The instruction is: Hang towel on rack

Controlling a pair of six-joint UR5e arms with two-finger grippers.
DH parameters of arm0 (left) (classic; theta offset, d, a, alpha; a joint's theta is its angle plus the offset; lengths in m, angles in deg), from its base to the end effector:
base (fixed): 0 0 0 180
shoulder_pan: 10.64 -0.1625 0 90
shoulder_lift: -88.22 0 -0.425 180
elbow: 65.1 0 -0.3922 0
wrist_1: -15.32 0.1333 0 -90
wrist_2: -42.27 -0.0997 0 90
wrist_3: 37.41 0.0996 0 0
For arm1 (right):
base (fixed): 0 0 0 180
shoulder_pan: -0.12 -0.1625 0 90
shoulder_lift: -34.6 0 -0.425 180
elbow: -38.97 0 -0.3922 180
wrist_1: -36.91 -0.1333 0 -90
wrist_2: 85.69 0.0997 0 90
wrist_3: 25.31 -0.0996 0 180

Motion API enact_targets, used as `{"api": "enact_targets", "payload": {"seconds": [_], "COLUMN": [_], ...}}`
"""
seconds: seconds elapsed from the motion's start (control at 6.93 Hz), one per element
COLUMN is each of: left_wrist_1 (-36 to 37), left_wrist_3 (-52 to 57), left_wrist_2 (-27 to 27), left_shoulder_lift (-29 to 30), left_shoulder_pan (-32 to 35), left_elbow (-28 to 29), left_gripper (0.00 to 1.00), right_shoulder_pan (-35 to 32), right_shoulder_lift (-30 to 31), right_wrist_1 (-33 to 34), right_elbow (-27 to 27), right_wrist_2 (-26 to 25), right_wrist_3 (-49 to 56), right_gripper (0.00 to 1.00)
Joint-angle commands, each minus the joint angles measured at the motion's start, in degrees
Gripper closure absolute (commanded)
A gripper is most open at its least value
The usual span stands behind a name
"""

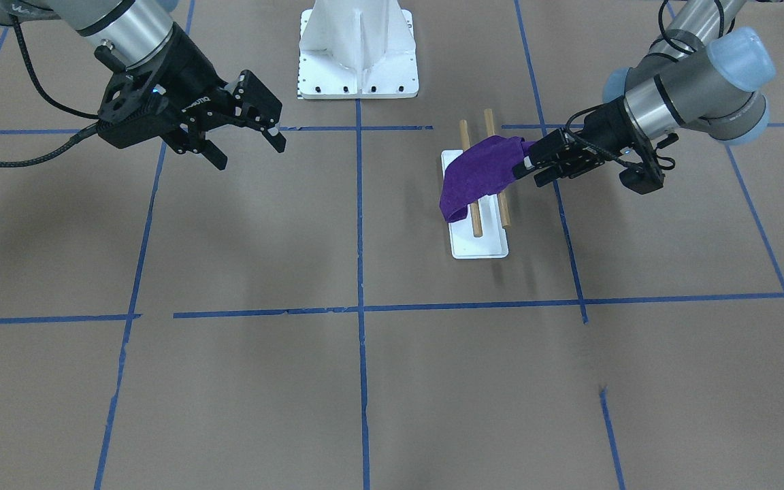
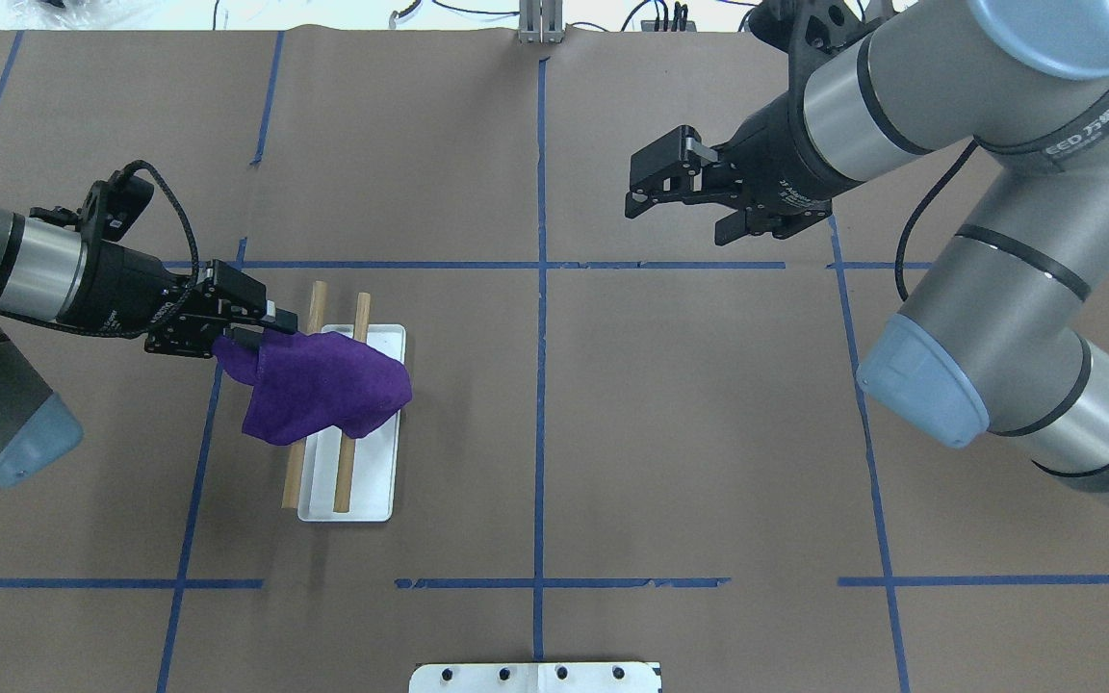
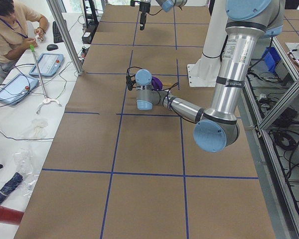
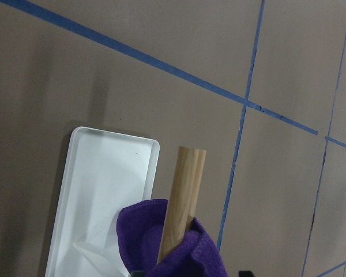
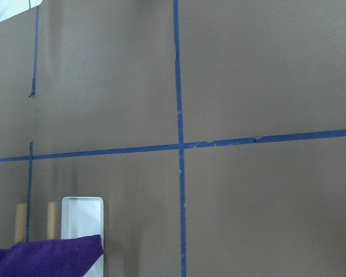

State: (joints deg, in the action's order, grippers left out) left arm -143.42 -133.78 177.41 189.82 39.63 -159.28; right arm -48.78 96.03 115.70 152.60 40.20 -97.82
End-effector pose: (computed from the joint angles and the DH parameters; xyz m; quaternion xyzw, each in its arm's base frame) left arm 0.2984 -0.4572 0.3796 -0.0313 0.6822 -0.0970 0.7241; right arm -0.3120 -0.4716 0.1728 0.0544 -0.5619 0.0632 0.8230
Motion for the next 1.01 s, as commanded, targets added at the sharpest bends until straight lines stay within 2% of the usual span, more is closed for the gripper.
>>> {"api": "enact_targets", "payload": {"seconds": [0.0,0.14,0.29,0.43,0.72,0.87], "left_wrist_1": [0.18,0.97,5.07,10.76,24.46,31.32], "left_wrist_3": [8.4,15.79,25.0,39.88,67.93,80.25], "left_wrist_2": [0.47,0.39,0.39,-0.05,-0.31,-0.4], "left_shoulder_lift": [-2.88,-5.16,-6.4,-8.59,-8.97,-8.88], "left_shoulder_pan": [4.72,7.0,10.77,15.5,25.35,28.87], "left_elbow": [2.5,2.94,3.56,3.74,4.27,4.44], "left_gripper": [0.0,0.0,0.0,0.0,0.0,0.0], "right_shoulder_pan": [-3.47,-6.09,-10.56,-15.65,-24.27,-28.49], "right_shoulder_lift": [5.69,9.29,13.24,16.67,24.93,26.62], "right_wrist_1": [0.22,0.57,0.66,0.92,1.01,2.14], "right_elbow": [-0.6,-0.69,-0.86,-3.13,-7.69,-11.46], "right_wrist_2": [0.75,1.19,3.72,7.57,8.75,8.75], "right_wrist_3": [6.2,10.25,14.64,22.16,39.81,49.21], "right_gripper": [0.0,0.0,0.0,0.0,0.0,0.0]}}
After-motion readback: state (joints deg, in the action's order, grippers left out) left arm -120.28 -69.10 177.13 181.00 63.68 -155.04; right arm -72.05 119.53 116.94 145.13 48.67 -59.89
